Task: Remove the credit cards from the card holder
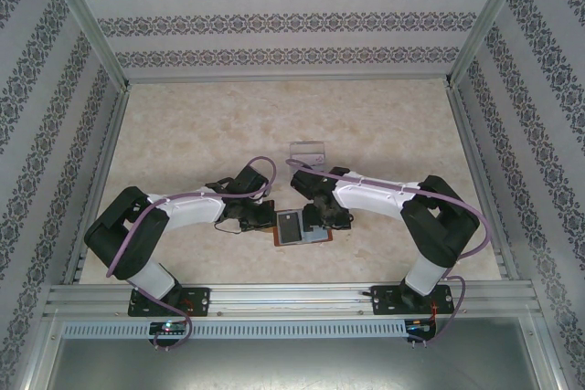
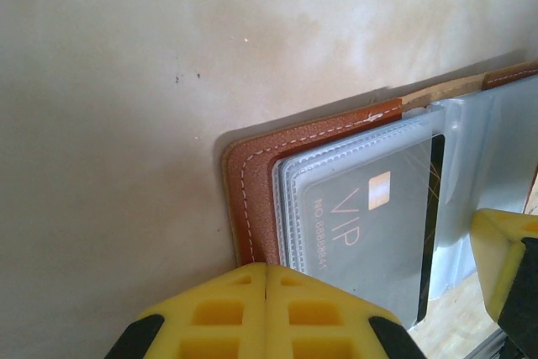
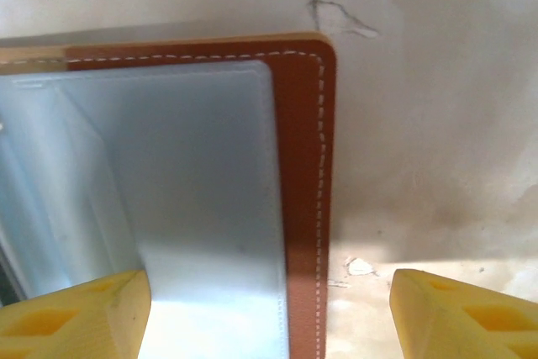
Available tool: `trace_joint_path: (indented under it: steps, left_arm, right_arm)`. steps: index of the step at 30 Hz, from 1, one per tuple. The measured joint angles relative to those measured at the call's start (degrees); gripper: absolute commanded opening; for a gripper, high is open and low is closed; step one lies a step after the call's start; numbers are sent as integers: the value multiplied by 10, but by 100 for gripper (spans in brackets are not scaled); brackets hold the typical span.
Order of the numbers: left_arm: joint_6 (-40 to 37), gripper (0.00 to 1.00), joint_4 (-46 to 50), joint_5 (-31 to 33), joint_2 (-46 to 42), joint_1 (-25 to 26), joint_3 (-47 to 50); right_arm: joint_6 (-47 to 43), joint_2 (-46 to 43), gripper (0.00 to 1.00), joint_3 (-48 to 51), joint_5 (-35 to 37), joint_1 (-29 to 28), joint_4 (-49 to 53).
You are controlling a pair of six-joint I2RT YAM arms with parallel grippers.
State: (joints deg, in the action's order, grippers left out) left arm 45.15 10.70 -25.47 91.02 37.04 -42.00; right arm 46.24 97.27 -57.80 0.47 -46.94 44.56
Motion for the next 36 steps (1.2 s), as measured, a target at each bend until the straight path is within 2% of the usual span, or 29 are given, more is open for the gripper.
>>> trace_joint_path:
  steps: [13,25,36]
  left_arm:
    - [-4,2,11,-2,13,0,-19]
    - [-19,2,57,4,15,0,-55]
    - [-13,0,63,-5,9,23,-59]
  right_arm:
    - [-4,-2,75,11,0,3,-6]
    - [-4,-43,70,12,-2,3,-2]
    - [-5,-56,58,12,-52,7,-18]
